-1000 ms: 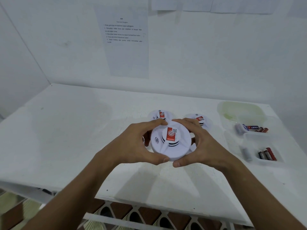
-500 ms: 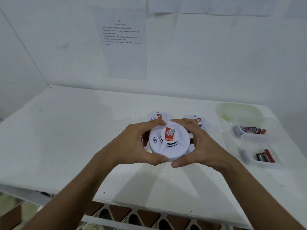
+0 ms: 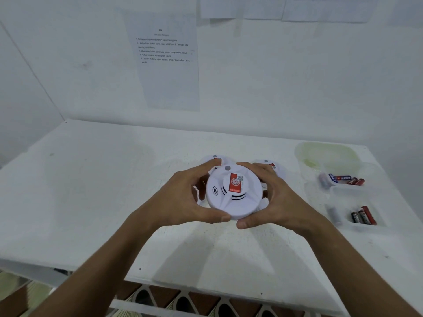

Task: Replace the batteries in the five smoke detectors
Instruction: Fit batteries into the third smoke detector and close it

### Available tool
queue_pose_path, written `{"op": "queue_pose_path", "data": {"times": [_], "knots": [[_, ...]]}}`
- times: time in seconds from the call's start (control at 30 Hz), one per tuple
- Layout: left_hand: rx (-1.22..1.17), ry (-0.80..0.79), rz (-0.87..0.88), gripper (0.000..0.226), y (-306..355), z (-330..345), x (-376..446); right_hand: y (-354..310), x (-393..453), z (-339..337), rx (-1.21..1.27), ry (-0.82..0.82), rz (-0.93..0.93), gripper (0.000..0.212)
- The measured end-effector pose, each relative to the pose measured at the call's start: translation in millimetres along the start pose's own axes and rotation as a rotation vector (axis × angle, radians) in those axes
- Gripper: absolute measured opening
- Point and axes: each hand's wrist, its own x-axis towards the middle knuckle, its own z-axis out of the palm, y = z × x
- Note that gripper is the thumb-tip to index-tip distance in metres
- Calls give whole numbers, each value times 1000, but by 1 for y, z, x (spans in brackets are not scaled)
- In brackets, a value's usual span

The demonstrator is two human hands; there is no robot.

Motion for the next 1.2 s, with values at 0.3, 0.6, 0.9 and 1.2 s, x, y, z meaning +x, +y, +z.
{"op": "queue_pose_path", "data": {"times": [0.3, 0.6, 0.9, 1.2], "knots": [[32, -19, -1, 82, 2, 0, 4, -2, -1, -4, 35, -31, 3, 107], [17, -12, 0, 78, -4, -2, 5, 3, 2, -3, 37, -44, 20, 109], [50, -29, -13, 84, -9, -2, 9, 7, 6, -4, 48, -45, 22, 107], [37, -41, -10, 85, -9, -2, 13, 7, 7, -6, 55, -39, 31, 107]]}}
